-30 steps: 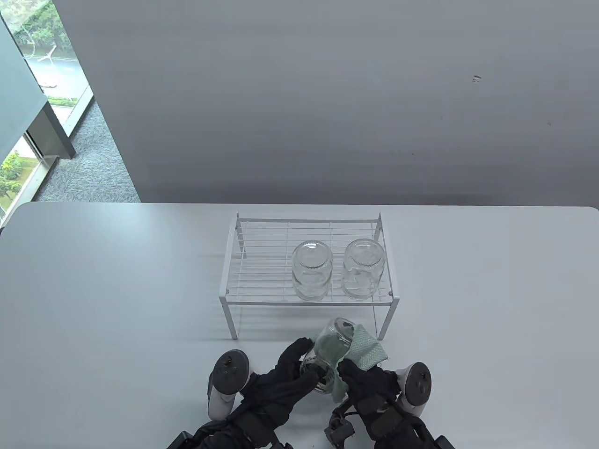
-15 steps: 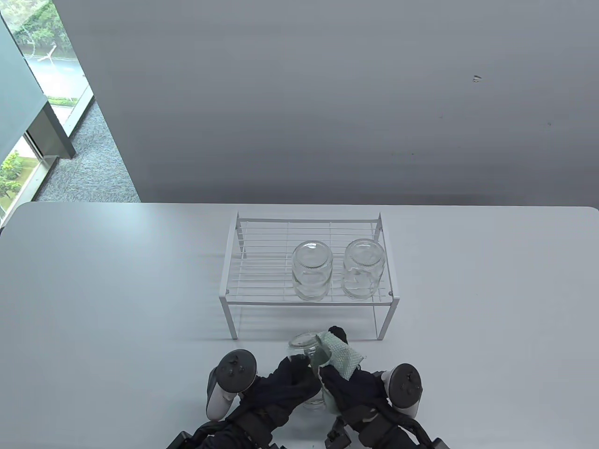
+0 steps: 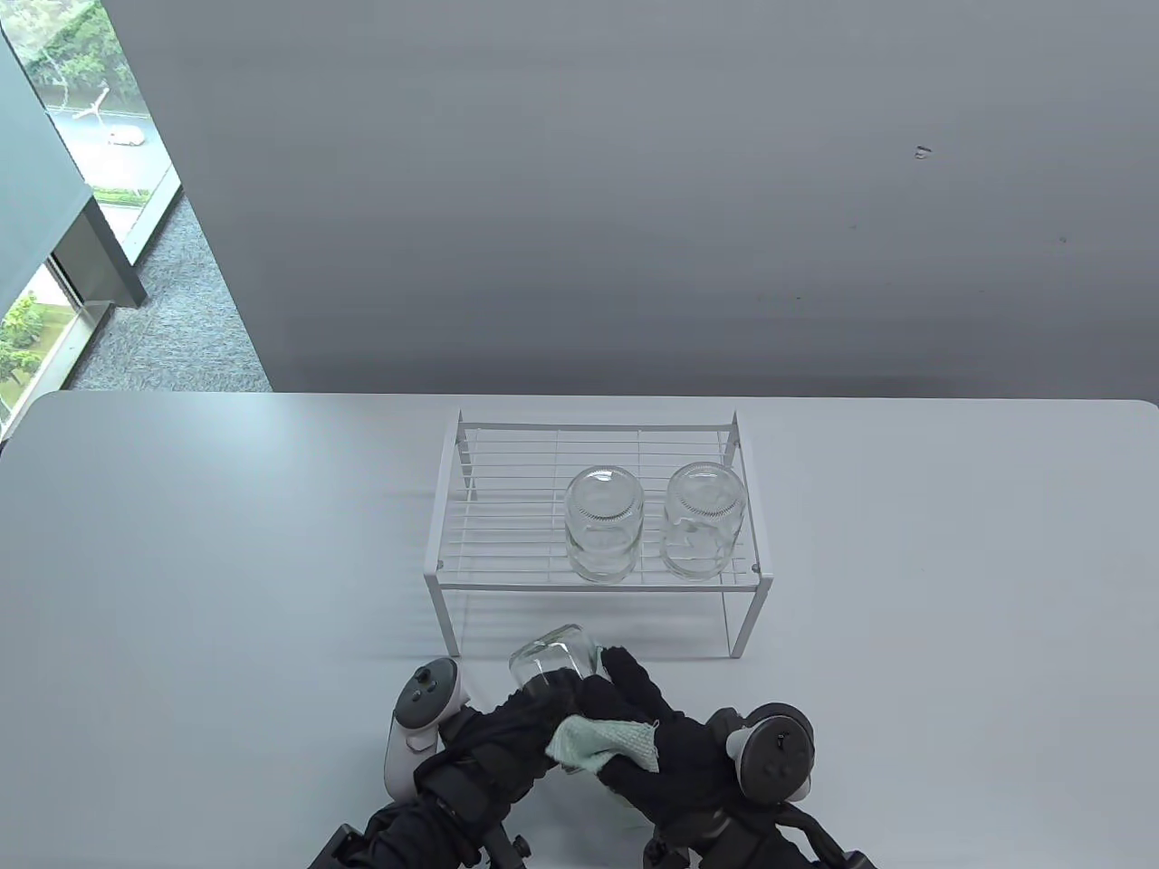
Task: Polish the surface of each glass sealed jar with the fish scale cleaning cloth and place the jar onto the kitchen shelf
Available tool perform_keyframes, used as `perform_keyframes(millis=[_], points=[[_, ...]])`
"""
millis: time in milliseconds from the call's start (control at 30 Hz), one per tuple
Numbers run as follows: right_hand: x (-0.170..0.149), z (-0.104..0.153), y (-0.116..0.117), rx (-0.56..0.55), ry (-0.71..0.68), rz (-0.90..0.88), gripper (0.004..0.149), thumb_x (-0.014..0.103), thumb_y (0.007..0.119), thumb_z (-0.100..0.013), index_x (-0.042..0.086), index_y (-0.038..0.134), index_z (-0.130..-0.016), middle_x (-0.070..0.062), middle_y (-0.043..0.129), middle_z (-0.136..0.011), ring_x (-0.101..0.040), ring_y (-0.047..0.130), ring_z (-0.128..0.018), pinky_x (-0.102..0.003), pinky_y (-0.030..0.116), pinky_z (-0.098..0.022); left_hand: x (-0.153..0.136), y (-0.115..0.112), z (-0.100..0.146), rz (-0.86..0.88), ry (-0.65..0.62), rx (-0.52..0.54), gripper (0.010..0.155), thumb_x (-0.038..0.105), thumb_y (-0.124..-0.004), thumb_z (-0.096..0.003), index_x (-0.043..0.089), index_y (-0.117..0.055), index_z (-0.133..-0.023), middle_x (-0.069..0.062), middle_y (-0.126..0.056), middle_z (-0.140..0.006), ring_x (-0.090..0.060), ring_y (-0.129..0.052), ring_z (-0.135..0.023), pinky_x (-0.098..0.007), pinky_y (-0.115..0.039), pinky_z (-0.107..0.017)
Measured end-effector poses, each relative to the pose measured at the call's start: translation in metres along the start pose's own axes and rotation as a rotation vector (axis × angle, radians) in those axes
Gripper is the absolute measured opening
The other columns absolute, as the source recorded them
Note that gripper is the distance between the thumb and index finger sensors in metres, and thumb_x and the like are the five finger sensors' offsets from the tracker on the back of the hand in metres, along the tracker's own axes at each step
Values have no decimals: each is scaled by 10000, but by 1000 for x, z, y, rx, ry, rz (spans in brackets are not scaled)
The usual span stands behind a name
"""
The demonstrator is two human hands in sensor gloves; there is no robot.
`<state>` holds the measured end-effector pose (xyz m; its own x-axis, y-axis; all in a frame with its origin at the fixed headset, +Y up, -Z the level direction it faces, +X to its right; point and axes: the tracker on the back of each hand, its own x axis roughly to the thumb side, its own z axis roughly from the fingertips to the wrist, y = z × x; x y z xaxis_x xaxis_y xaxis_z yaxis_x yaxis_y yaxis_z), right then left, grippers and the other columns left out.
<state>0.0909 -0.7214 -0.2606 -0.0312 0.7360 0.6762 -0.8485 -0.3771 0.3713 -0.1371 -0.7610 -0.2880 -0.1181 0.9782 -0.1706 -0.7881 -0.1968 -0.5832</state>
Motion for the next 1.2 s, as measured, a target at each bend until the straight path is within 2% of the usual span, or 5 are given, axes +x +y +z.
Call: perform_keyframes(millis=[100,300,633,833,1200], points=[[3,-1,-2,7,-20,25,523,252,752,-514,168,647,-1019,-345,360,-1029,-670,551,-832,-725,517,-549,8,10,3,14,-51,28,1112,788,-776,-415,-6,-324,-1049,-195,-645,-1031,-379,-861,-788,-613,-487,-714],[2,1,-8,-35,-13,54,465,183,750,-497,146,730,-960,-372,535,-980,-608,735,-769,-692,587,-526,41,21,11,-232,-196,152,1121,769,-801,-410,-9,-316,-1054,-199,-620,-1045,-390,-834,-818,-604,-459,-733],[-12,7,-25,-68,86,144,473,175,739,-496,40,741,-949,-370,724,-874,-537,865,-670,-655,643,-497,110,42,37,-721,-533,623,1111,731,-841,-385,45,-299,-1070,-169,-586,-1091,-394,-804,-908,-658,-440,-721],[-13,7,-26,-79,97,133,475,178,738,-497,33,738,-950,-368,732,-868,-533,872,-663,-652,647,-495,128,56,17,-936,-441,722,1105,705,-857,-391,40,-291,-1068,-177,-571,-1100,-400,-798,-942,-687,-405,-707],[-14,7,-29,-78,100,115,480,185,736,-500,24,733,-952,-370,739,-861,-532,878,-653,-651,651,-491,125,60,-33,-1053,-221,767,1091,681,-878,-394,5,-339,-1059,-223,-629,-1060,-486,-849,-871,-706,-369,-691]])
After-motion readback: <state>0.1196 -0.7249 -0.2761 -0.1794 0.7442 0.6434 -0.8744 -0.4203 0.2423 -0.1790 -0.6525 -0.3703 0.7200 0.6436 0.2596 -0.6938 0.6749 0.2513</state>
